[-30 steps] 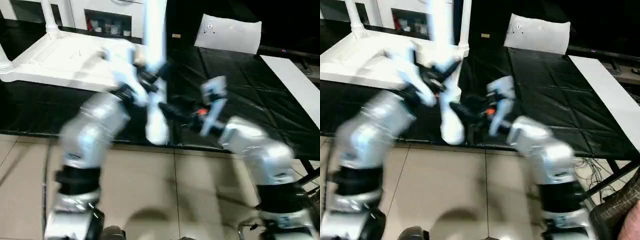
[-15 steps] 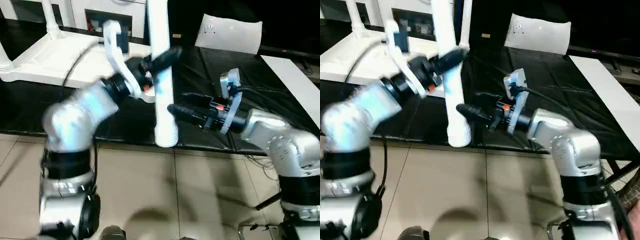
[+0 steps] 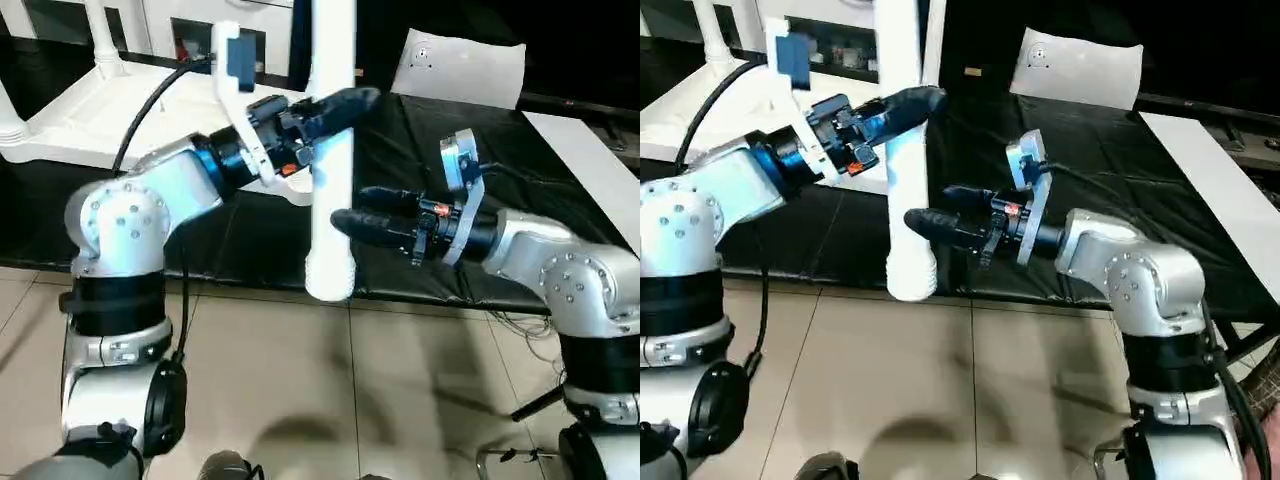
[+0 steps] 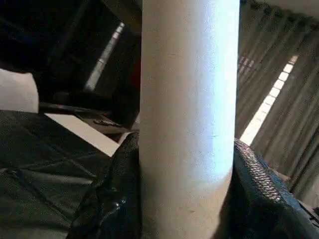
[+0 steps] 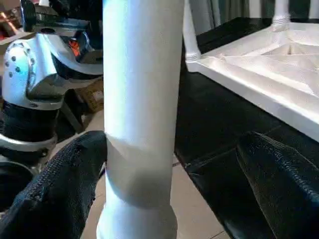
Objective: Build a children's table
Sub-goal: Pick table leg
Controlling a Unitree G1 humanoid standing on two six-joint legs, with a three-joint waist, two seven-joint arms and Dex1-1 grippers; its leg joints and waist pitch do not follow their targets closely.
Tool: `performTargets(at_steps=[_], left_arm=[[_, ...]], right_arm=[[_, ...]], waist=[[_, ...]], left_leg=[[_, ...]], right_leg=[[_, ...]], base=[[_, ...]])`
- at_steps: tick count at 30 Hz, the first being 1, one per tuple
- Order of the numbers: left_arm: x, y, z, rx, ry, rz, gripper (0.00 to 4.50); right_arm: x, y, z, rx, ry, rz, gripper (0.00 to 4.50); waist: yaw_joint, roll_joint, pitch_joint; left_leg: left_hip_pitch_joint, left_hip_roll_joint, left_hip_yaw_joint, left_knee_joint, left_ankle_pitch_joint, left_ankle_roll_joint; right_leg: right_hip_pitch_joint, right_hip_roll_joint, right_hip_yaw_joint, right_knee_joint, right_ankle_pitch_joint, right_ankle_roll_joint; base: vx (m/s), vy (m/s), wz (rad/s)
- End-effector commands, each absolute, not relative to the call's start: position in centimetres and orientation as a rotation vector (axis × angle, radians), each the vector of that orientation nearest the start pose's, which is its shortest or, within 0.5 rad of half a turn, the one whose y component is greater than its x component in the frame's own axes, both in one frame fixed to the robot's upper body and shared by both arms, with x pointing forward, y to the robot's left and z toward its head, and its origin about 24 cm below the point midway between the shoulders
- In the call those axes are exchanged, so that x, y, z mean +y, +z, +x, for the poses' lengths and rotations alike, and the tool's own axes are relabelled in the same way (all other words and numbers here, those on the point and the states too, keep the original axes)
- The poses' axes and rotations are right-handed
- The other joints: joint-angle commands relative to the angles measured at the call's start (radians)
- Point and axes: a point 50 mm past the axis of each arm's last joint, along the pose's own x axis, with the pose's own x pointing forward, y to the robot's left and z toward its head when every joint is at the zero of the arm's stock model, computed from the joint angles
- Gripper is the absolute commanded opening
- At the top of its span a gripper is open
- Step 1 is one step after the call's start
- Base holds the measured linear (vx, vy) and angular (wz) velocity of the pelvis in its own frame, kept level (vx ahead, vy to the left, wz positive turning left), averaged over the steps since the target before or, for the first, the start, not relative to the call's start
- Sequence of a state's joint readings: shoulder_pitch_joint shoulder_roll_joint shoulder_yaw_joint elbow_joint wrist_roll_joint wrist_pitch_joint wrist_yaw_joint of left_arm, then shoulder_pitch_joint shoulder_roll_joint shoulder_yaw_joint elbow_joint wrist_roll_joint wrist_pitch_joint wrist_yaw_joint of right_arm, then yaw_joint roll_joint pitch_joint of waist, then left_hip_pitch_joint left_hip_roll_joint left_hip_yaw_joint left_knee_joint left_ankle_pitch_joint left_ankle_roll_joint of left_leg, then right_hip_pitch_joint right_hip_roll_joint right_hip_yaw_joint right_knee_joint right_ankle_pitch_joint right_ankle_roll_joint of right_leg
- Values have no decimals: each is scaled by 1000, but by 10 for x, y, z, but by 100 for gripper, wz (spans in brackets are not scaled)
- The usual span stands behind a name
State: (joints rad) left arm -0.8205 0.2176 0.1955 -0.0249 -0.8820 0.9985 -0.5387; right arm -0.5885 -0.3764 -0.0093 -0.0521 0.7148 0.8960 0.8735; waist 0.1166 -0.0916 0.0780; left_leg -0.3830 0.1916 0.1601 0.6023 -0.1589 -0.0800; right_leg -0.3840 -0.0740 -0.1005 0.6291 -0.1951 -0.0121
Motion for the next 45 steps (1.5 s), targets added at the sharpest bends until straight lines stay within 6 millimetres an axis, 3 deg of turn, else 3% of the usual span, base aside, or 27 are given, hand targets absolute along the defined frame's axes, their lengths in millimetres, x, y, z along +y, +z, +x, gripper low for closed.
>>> performTargets(at_steps=[1,12,21,29,37,39,40,45], left_arm=[[91,245,312,12,-1208,-476,182],[92,250,313,4,-1218,-606,182],[98,241,326,55,-1087,-749,182],[99,239,328,70,-1065,-773,182],[96,236,327,95,-1037,-680,182],[89,232,324,98,-1029,-444,182],[89,232,324,98,-1029,-443,182],[84,233,324,89,-1035,-390,182]], right_arm=[[-121,168,300,237,1262,303,450],[-119,171,303,240,1290,347,450],[-128,174,306,228,1260,451,450],[-128,172,307,237,1245,452,450],[-126,168,309,250,1224,418,450],[-120,161,304,285,1249,356,450],[-120,161,304,285,1250,356,450],[-117,153,300,335,1278,307,409]], waist=[[3,2,-80],[5,0,-81],[13,-3,-83],[22,-4,-84],[25,-3,-84],[24,-1,-82],[23,0,-82],[23,2,-83]], left_leg=[[16,42,-5,-70,-167,-47],[17,42,-4,-68,-160,-46],[16,42,-5,-69,-154,-50],[17,42,-5,-69,-139,-51],[17,42,-6,-71,-156,-62],[19,45,-9,-76,-158,-64],[21,45,-8,-75,-162,-67],[17,44,-7,-73,-155,-71]], right_leg=[[47,-82,60,-83,-259,-111],[46,-81,59,-80,-243,-121],[48,-80,59,-82,-235,-103],[48,-80,59,-80,-217,-96],[48,-80,60,-82,-238,-78],[47,-80,59,-85,-259,-52],[44,-81,61,-85,-259,-49],[47,-81,60,-79,-223,-80]], base=[[0,0,0],[0,0,0],[0,0,0],[0,0,0],[0,0,0],[0,0,0],[0,0,0],[0,0,0]])
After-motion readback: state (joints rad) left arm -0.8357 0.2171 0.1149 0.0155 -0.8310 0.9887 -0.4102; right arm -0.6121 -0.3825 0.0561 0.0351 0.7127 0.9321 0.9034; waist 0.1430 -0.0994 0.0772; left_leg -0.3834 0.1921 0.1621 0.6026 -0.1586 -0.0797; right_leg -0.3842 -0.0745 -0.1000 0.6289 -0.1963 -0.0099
